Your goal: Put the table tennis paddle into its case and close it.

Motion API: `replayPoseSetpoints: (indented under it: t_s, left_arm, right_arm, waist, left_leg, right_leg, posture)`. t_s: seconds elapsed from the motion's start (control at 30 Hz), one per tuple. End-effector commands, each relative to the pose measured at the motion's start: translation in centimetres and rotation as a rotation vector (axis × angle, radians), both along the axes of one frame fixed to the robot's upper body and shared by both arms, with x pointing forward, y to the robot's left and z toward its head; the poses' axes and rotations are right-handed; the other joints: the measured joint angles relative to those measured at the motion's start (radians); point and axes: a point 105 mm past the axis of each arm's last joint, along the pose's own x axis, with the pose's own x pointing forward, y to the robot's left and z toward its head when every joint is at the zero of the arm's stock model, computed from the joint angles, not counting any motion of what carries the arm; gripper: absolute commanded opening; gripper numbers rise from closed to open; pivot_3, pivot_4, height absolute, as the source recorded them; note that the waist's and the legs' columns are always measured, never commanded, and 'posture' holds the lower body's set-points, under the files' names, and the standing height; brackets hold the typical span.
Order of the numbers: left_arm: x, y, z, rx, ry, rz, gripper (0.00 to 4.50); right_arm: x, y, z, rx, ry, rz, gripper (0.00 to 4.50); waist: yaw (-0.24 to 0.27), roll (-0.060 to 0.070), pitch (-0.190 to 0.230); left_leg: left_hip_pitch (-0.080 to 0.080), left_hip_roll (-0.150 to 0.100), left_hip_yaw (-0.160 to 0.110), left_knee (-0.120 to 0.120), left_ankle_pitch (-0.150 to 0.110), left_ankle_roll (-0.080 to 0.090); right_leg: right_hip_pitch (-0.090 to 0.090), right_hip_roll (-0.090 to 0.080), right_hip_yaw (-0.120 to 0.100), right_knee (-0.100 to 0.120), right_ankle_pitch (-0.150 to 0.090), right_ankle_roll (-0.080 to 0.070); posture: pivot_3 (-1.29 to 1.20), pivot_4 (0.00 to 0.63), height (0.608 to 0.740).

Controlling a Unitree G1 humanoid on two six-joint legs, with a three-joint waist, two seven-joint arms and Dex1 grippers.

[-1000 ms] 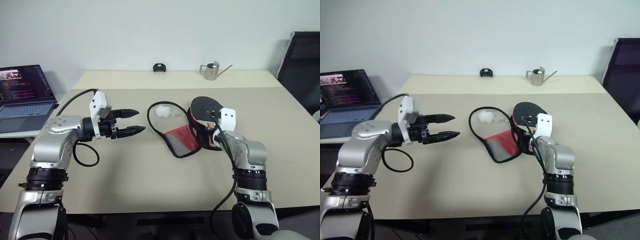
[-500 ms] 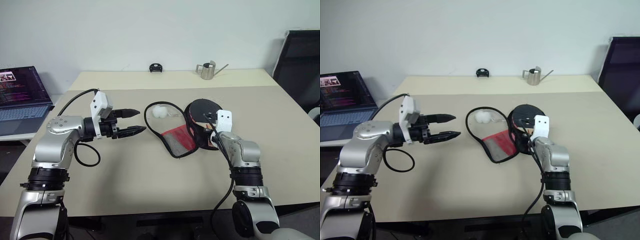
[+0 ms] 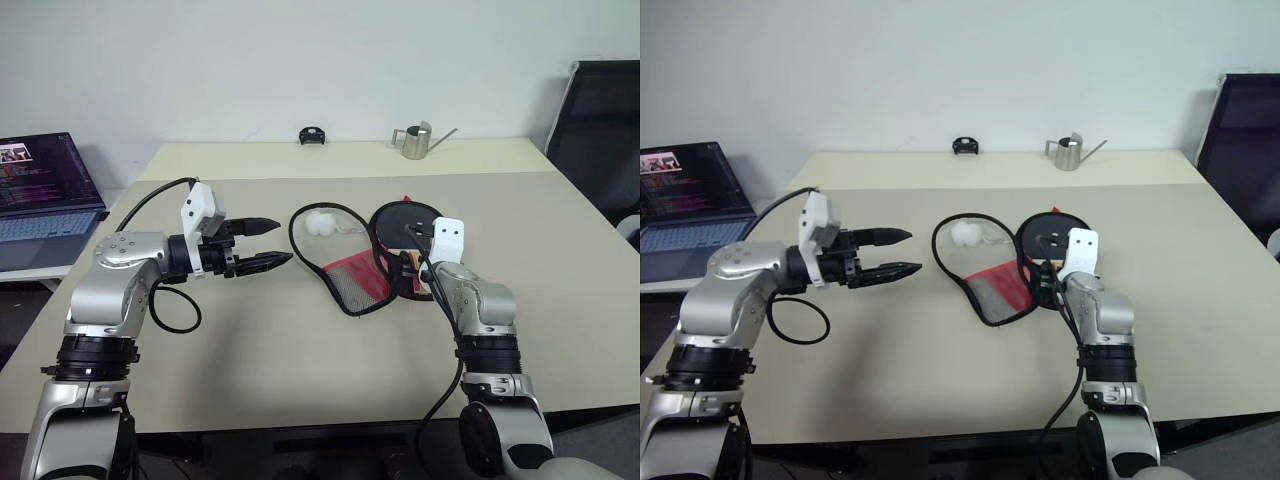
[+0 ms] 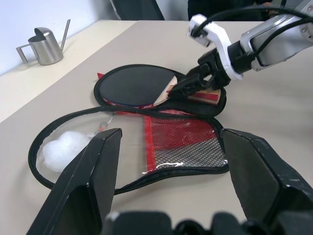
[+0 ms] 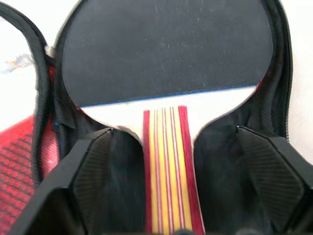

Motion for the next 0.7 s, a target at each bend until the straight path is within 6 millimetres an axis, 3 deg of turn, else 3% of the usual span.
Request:
replayPoseSetpoints:
  t_s: [0.03, 0.13, 0.27, 0.37, 0.53, 0.7]
  left_arm:
    - [-0.2, -0.1, 0.9, -0.007, -0.046, 0.006, 3.54]
    - [-0.1, 0.0, 0.7, -0.015, -0.042, 0.023, 3.54]
    - [0.7, 0.3, -0.1, -0.024, -0.040, 0.095, 3.54]
    - [1.8, 0.7, -1.3, -0.007, -0.034, 0.184, 3.54]
    - [3.3, 0.9, -3.2, -0.017, 0.011, 0.302, 3.54]
    - [4.8, 1.1, -5.3, 0.012, 0.072, 0.378, 3.54]
  right_arm:
    - [-1.8, 1.6, 3.5, 0.018, -0.120, 0.118, 4.21]
    - [-3.4, 1.7, 4.0, 0.032, -0.139, 0.200, 4.21]
    - [-4.7, 0.1, 5.6, -0.022, -0.232, 0.297, 4.21]
    - [-5.8, -1.0, 6.8, -0.117, -0.289, 0.422, 4.21]
    - [-7.7, -2.4, 9.8, -0.108, -0.353, 0.607, 4.21]
    - [-9.9, -2.5, 10.9, -0.175, -0.341, 0.790, 4.21]
  waist:
    - [0.001, 0.000, 0.000]
    - [0.001, 0.000, 0.000]
    - [0.005, 0.000, 0.000]
    - [0.011, 0.000, 0.000]
    - [0.014, -0.001, 0.000]
    - [0.018, -0.001, 0.000]
  left_leg:
    - [0.000, 0.000, 0.000, 0.000, 0.000, 0.000]
    - [0.000, 0.000, -0.001, 0.000, 0.000, 0.000]
    - [0.000, 0.000, -0.001, 0.000, 0.000, 0.001]
    - [0.000, -0.001, -0.001, 0.000, 0.000, 0.001]
    - [0.001, 0.000, -0.001, 0.000, 0.000, 0.001]
    - [0.001, 0.000, -0.001, 0.000, -0.001, 0.001]
  right_leg:
    - [0.000, 0.000, 0.000, 0.000, 0.000, 0.000]
    - [0.000, 0.000, 0.000, 0.000, 0.000, 0.000]
    - [0.001, 0.000, 0.000, -0.001, 0.000, 0.000]
    - [0.001, 0.000, -0.001, -0.001, 0.000, 0.000]
    - [0.002, 0.000, -0.001, -0.001, 0.000, 0.000]
    - [0.002, 0.000, -0.001, -0.002, 0.000, 0.000]
  posture:
    - [0.00, 0.150, 0.740]
    - [0.00, 0.150, 0.740]
    - [0.00, 0.150, 0.740]
    - [0.00, 0.150, 0.740]
    - [0.00, 0.150, 0.740]
    - [0.00, 0.150, 0.740]
